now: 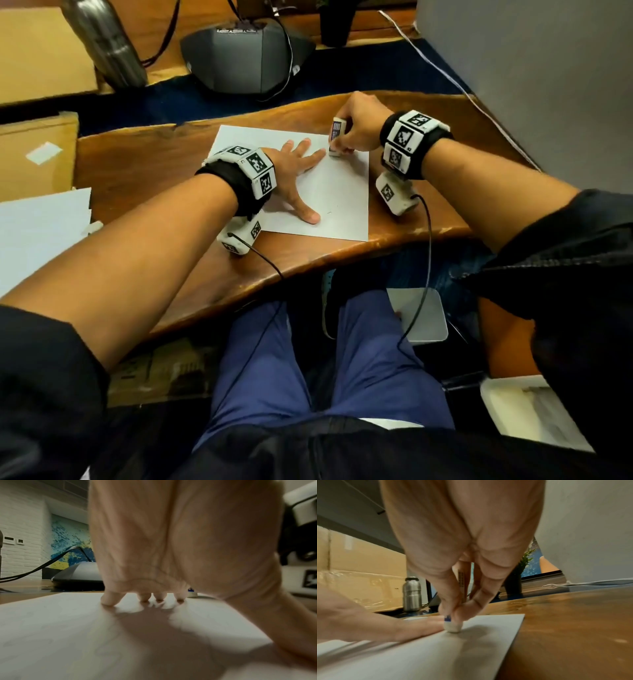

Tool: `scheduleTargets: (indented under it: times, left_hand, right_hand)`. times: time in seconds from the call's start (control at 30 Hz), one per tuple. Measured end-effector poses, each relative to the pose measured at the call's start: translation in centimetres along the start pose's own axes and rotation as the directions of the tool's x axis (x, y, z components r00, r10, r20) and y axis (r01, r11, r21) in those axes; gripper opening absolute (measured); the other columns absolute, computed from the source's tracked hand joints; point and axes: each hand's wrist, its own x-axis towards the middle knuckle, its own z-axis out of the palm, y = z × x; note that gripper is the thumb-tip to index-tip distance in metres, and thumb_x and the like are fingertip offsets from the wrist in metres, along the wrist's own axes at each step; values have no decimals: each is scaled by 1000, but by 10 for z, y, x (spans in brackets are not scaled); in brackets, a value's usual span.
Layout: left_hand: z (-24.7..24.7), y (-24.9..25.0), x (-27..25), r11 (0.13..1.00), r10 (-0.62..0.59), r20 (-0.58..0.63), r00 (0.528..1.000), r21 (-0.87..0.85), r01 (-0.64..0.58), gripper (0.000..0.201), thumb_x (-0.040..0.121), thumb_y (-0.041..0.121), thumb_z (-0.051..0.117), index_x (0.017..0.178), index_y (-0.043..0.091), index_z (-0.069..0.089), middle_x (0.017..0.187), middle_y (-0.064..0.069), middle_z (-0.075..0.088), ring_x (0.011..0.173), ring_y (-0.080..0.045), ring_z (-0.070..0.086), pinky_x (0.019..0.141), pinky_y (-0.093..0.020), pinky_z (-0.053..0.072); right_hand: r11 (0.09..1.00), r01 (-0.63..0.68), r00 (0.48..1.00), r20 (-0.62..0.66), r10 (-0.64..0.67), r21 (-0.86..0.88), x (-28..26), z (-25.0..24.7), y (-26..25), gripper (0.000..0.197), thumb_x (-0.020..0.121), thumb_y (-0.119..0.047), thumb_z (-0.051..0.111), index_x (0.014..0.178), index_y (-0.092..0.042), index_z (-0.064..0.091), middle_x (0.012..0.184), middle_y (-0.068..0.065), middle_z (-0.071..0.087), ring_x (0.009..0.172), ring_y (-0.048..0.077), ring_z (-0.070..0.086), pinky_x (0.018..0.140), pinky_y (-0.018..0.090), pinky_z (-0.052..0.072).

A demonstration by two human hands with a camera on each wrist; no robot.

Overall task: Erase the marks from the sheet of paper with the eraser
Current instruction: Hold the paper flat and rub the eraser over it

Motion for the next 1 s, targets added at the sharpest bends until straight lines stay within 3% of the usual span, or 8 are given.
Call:
scheduleTargets:
  times: [0.1, 0.23, 0.43, 0.53, 0.63, 0.8, 0.9, 1.0]
  left_hand:
    - [0, 0, -1, 1000, -16, 7, 1000, 27, 16, 151, 34, 89, 63, 149, 41, -21, 161, 3, -25, 149, -29, -15, 117, -61, 6]
    - [-3, 3, -2, 998, -36, 11, 999, 45, 35, 145, 43, 85, 66, 151, 38, -19, 160, 2, -26, 149, -29, -15, 118, -60, 7]
    - [-3, 4, -6, 999, -47, 16, 999, 24, 46, 145, 42, 83, 68, 149, 42, -22, 160, 4, -25, 149, -28, -16, 117, -62, 6]
    - [-5, 6, -7, 999, -47, 15, 999, 23, 46, 142, 44, 82, 68, 151, 40, -16, 160, 3, -25, 149, -29, -16, 117, -61, 6]
    - [-7, 8, -7, 998, -58, 16, 998, 17, 58, 140, 43, 82, 69, 150, 45, -13, 161, 3, -25, 149, -31, -16, 117, -62, 5]
    - [-6, 9, -8, 997, -72, 13, 997, 9, 72, 142, 37, 83, 69, 148, 51, -13, 161, 3, -24, 149, -31, -16, 116, -63, 6]
    - [-6, 10, -9, 997, -75, 6, 997, 18, 75, 140, 40, 81, 70, 149, 50, -12, 161, 3, -23, 149, -30, -15, 117, -62, 6]
    - [-6, 10, -9, 996, -85, 3, 996, 17, 85, 137, 43, 80, 72, 150, 49, -10, 161, 4, -23, 149, -30, -15, 117, -63, 6]
  right_hand:
    - [1000, 15, 999, -30, -15, 12, -5, 11, 0, 24, 78, -29, 82, 96, -15, 75, 93, 2, 73, 82, 14, 68, 70, 28, 57]
    - [995, 95, 987, 135, -93, -7, -22, 14, -1, 20, 81, -27, 80, 97, -16, 75, 88, -1, 73, 79, 12, 69, 72, 29, 58]
    - [996, 9, 999, -54, -4, 94, -10, 11, 0, 17, 80, -25, 82, 92, -15, 77, 89, 0, 73, 74, 5, 63, 57, 15, 45]
    - [996, 86, 995, 43, -87, 29, -25, 19, -2, 19, 80, -25, 81, 94, -13, 78, 90, 3, 73, 80, 13, 67, 59, 19, 49]
    - [996, 83, 984, 153, -86, 25, -29, 14, -2, 21, 82, -25, 79, 100, -14, 76, 90, 0, 73, 76, 7, 67, 61, 18, 51]
    - [991, -41, 999, 14, 39, 128, -10, 9, 3, 24, 83, -25, 79, 101, -11, 72, 90, 2, 75, 72, 7, 68, 59, 18, 51]
    - [995, -32, 999, 41, 28, 98, -11, 17, 3, 23, 86, -25, 76, 104, -11, 70, 92, 2, 73, 75, 9, 68, 59, 18, 50]
    - [996, 35, 986, 161, -48, 80, -20, 18, -3, 23, 89, -24, 72, 107, -9, 69, 93, 3, 73, 72, 8, 67, 58, 15, 50]
